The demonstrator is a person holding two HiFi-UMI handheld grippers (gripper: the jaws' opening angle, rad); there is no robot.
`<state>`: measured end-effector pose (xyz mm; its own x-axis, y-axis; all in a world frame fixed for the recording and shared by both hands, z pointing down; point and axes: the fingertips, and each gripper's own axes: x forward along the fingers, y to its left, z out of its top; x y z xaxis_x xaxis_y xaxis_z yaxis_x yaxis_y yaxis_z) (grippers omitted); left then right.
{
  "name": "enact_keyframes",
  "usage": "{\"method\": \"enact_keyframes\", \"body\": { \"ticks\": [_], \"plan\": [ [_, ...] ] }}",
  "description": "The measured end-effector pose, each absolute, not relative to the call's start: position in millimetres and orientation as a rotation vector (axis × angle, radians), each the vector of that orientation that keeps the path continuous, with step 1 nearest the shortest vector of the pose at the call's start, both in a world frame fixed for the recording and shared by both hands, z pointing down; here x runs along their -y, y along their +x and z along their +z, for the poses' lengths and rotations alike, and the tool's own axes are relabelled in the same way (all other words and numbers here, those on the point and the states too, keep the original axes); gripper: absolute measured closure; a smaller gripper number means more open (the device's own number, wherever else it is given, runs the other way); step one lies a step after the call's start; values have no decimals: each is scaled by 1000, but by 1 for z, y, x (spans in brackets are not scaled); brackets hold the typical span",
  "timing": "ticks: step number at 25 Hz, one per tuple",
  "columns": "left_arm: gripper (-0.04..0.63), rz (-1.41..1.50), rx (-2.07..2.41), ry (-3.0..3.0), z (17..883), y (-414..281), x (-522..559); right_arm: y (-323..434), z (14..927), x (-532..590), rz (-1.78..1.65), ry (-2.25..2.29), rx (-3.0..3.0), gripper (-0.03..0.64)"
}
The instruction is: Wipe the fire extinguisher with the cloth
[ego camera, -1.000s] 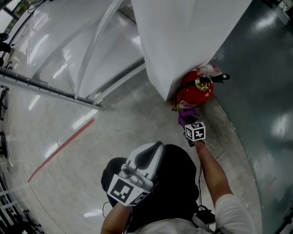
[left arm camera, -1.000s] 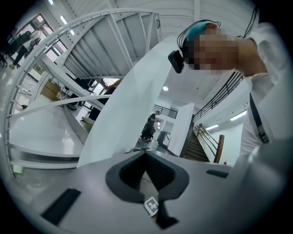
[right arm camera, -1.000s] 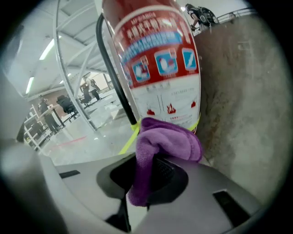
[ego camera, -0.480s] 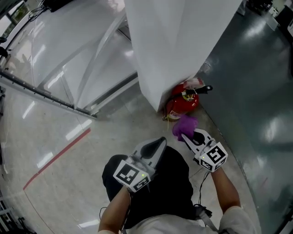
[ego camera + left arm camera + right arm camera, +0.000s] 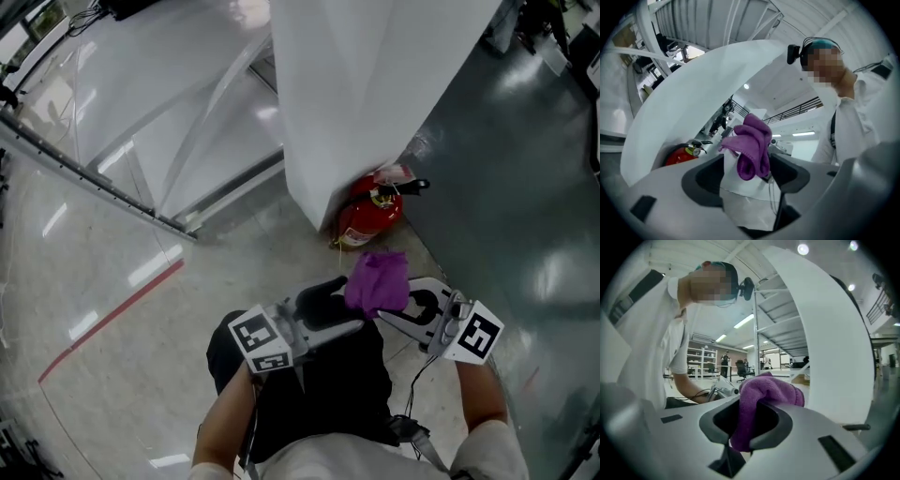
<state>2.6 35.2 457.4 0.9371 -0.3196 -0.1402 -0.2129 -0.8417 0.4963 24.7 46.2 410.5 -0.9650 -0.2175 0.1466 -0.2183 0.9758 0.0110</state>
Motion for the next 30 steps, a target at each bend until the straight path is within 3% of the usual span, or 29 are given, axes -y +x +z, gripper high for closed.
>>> {"method": "enact_keyframes", "body": {
  "ticks": [8, 26, 30],
  "plan": [
    [261, -468, 59, 2554, 425, 3, -63, 15, 394, -93, -28, -139, 2986, 555],
    [259, -461, 15, 2599, 406, 8, -72, 22, 425, -110, -45, -309, 2788, 555],
    [451, -424, 176, 2635, 414, 5, -55, 20, 433, -103, -67, -281, 2774, 555]
  ]
}}
